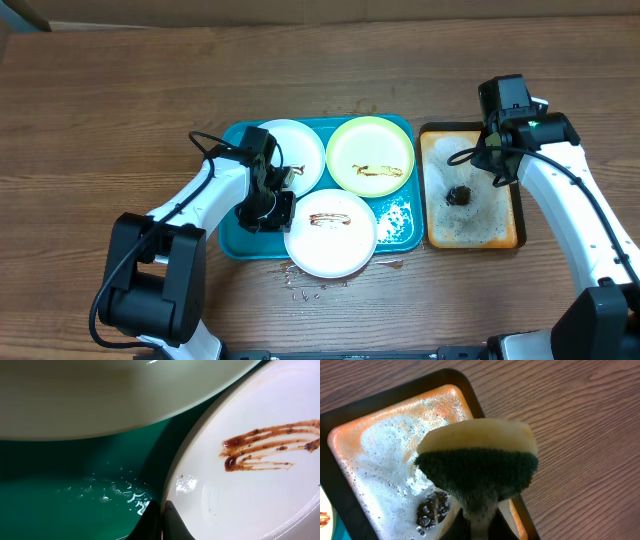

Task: Clean dirty plates on tray and stack at the side
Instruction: 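Grasp the green sponge with the right gripper and lift it from the basin, then scrub the held white plate with the sponge in the right gripper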

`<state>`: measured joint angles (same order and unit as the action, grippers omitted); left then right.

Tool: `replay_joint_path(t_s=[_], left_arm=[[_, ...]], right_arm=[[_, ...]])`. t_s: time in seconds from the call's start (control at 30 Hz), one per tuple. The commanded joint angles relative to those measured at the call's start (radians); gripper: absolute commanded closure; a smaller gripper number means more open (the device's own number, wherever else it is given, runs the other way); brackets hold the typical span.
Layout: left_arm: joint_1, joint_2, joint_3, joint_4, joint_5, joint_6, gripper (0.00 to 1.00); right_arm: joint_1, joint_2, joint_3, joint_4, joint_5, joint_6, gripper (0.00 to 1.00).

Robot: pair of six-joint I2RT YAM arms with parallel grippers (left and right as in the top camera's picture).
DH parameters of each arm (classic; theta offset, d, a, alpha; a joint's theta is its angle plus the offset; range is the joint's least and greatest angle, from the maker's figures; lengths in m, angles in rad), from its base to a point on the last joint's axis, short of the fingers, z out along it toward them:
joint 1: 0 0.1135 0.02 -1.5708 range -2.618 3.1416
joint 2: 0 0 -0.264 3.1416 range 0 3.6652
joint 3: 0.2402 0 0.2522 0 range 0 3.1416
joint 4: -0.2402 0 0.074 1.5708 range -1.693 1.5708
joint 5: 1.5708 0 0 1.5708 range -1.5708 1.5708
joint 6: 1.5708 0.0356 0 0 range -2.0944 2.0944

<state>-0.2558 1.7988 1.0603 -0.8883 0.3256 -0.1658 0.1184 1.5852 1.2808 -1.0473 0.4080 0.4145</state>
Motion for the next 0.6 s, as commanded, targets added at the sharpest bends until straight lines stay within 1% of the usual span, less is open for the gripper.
replay_joint_path(t_s=[0.0, 0.13, 0.2, 0.3, 0.43, 0.5, 0.57], left_arm=[[-0.008, 0.015, 0.015, 0.007, -0.018, -0.018, 0.96], [-0.008, 0.015, 0.015, 0.007, -0.018, -0.018, 0.96], [-0.008, 0.015, 0.015, 0.007, -0.018, -0.018, 0.96], [-0.008, 0.015, 0.015, 0.008, -0.018, -0.018, 0.96], [-0.008, 0.015, 0.015, 0.008, -0.018, -0.018, 0.96], [-0.008, 0.015, 0.015, 0.008, -0.018, -0.018, 0.96], [-0.008, 0.015, 0.015, 0.010, -0.018, -0.018, 0.96]], right_arm=[[-0.001, 0.002, -0.001, 0.002, 0.022, 0.010, 0.96], [-0.001, 0.002, -0.001, 0.003, 0.015, 0.010, 0.96], [-0.001, 0.002, -0.001, 0.014, -0.062, -0.010, 0.96], [-0.001, 0.002, -0.001, 0.043, -0.407, -0.188, 0.96], [0.005, 0.002, -0.001, 0.046, -0.882, -0.332, 0.96], [0.023, 0.002, -0.001, 0.047, -0.983, -0.341, 0.96], [0.072, 0.002, -0.001, 0.047, -1.008, -0.334, 0.96]])
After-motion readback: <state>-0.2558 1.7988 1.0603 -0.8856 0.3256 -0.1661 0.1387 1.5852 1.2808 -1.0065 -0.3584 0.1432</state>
